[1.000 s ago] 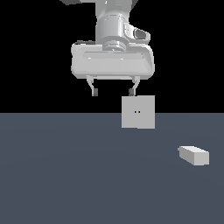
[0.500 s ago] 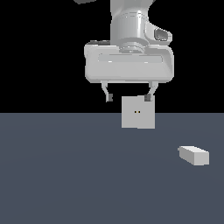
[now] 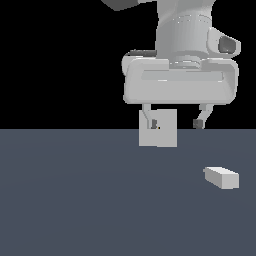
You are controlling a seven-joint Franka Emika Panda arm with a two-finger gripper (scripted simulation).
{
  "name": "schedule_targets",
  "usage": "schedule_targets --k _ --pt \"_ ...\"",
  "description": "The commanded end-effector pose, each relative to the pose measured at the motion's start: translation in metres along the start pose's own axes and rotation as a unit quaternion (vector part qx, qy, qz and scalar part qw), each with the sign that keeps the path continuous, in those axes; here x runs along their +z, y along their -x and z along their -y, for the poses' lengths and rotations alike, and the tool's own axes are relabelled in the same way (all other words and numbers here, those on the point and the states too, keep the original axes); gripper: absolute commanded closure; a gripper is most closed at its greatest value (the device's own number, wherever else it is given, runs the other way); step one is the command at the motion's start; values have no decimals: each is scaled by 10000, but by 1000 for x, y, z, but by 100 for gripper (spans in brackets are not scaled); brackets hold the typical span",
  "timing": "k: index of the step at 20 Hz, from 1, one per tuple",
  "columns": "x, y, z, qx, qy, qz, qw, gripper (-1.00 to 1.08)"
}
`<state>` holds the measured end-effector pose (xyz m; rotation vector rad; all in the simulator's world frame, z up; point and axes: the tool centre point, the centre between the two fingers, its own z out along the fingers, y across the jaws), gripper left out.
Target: Plug the charger into the wall socket.
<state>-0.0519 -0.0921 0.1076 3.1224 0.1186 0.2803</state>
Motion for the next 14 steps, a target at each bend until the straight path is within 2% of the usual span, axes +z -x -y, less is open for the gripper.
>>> schedule_targets --k 1,8,14 --pt "6 6 -13 3 7 -155 9999 -92" --pt "22 19 -42 8 -8 -523 9986 -92" --pt "32 26 -60 8 -30 -744 9972 -92"
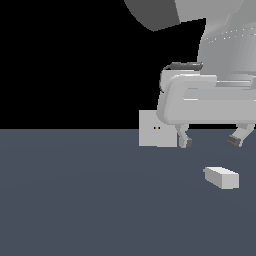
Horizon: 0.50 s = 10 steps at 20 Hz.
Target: Plug the charger into the wall socket.
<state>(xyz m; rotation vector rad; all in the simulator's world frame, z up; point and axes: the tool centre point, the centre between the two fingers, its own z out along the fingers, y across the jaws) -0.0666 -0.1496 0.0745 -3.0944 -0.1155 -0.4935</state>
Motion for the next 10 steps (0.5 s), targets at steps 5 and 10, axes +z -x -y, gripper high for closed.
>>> schedule_targets --k 5,10 --pt "7 5 -12 -6 -22 -171 9999 -92" --pt "10 7 -17 -8 -32 -231 9997 -92"
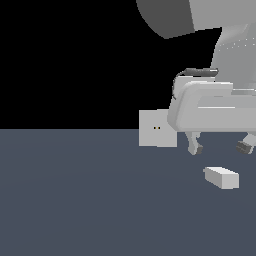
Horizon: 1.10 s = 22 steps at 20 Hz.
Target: Plug the charger into the wall socket.
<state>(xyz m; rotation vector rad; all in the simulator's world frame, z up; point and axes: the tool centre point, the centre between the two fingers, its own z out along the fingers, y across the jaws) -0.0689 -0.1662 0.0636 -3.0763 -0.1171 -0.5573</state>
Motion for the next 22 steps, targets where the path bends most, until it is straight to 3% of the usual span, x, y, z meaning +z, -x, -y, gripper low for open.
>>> schedule_targets --k 1,12,22 --pt "1 0 -1 -6 -5 -25 10000 -92" --pt "5 2 -2 -6 -6 -19 10000 -92" --pt "40 16 -1 -10 -3 -16 10000 -92"
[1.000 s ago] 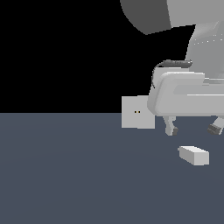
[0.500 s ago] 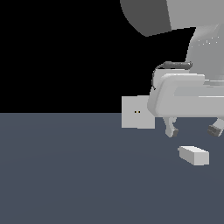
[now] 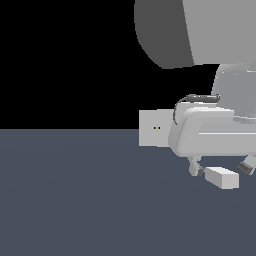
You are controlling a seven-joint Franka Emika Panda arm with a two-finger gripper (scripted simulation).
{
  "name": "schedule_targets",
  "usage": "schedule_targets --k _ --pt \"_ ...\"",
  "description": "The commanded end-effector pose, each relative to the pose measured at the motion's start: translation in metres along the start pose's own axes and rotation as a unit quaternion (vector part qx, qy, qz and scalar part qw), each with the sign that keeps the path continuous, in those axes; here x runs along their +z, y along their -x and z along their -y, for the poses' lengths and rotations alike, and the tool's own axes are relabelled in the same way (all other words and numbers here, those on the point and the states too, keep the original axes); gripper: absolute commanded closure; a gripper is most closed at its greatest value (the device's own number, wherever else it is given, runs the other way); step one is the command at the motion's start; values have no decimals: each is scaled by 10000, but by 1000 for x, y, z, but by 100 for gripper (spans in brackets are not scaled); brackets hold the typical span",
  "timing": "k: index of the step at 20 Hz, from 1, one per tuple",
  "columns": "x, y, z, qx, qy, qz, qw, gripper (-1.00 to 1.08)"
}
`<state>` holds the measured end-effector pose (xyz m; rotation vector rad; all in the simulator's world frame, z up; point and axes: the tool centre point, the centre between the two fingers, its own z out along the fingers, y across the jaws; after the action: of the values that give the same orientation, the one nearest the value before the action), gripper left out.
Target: Plug the charger into the wall socket.
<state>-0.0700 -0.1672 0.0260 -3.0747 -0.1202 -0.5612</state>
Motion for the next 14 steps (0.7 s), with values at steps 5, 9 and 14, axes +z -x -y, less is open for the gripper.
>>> schedule_targets --k 5,9,14 --pt "13 5 0 -1 2 -2 10000 -92" --pt "14 5 0 -1 2 -2 10000 108" --pt "14 5 0 -1 2 -2 10000 108"
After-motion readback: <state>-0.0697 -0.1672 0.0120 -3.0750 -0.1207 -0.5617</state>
